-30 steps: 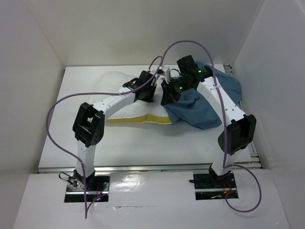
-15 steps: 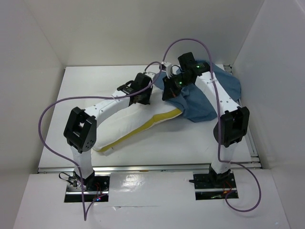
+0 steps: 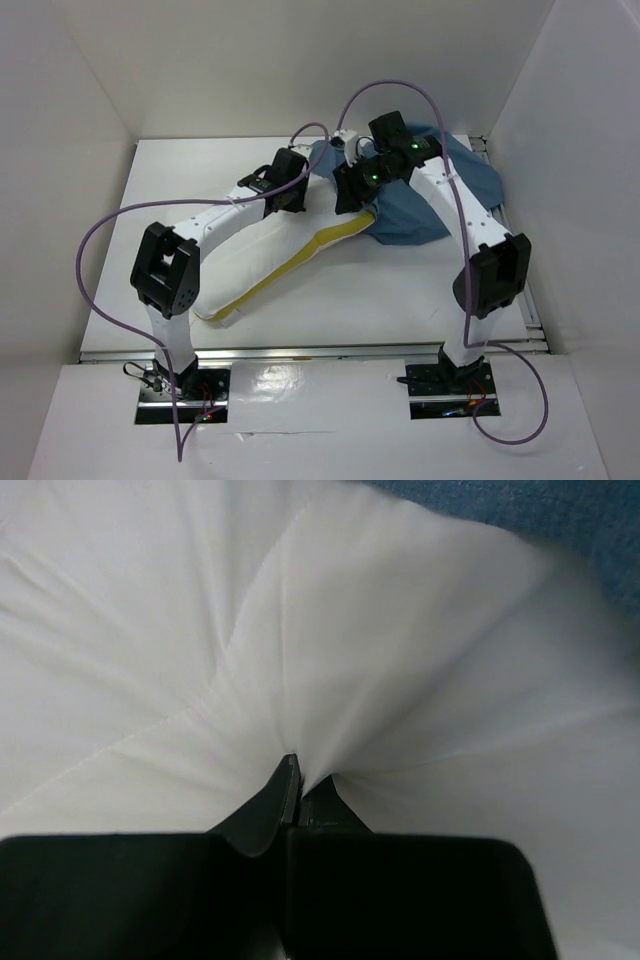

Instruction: Put the pillow into the pillowcase

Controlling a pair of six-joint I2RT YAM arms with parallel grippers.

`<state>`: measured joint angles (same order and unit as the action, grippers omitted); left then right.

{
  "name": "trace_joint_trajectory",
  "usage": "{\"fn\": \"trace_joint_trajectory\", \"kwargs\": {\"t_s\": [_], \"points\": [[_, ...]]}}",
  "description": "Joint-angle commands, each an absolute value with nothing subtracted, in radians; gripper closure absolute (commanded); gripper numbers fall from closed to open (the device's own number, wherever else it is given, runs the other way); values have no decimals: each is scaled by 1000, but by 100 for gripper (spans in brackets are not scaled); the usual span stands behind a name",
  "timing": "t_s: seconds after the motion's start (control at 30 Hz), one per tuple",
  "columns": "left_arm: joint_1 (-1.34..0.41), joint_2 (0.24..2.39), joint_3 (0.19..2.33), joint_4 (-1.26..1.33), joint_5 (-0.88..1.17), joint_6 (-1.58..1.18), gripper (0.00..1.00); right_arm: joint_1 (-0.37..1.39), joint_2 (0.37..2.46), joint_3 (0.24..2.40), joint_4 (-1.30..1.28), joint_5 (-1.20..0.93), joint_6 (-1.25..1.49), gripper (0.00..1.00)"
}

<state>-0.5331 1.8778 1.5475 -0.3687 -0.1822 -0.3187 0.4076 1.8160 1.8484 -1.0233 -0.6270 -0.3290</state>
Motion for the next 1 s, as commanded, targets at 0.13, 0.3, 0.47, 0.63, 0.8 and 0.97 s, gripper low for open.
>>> {"fn": "trace_joint_trajectory", "kwargs": {"t_s": [0.13,0.3,0.47,0.63,0.8,0.97], "points": [[-492,1867,1572,-288,-213,-330,100,353,1476,1568,-847,-287,-261,43],[-473,1878,1597,-310,-192,-330,81,344,1321,1335,-773,-140,-281,42],[-472,1867,1597,-319,-143,-318,26,344,1287,1184,-701,-140,-258,46],[-472,1849,1637,-386,-120,-269,14,344,1307,1146,-560,-129,-206,49],[-472,1838,1704,-506,-28,-152,16,333,1328,1080,-471,-181,-184,50],[-482,1761,1716,-546,70,-57,18,322,1351,1022,-400,-307,-150,53]]}}
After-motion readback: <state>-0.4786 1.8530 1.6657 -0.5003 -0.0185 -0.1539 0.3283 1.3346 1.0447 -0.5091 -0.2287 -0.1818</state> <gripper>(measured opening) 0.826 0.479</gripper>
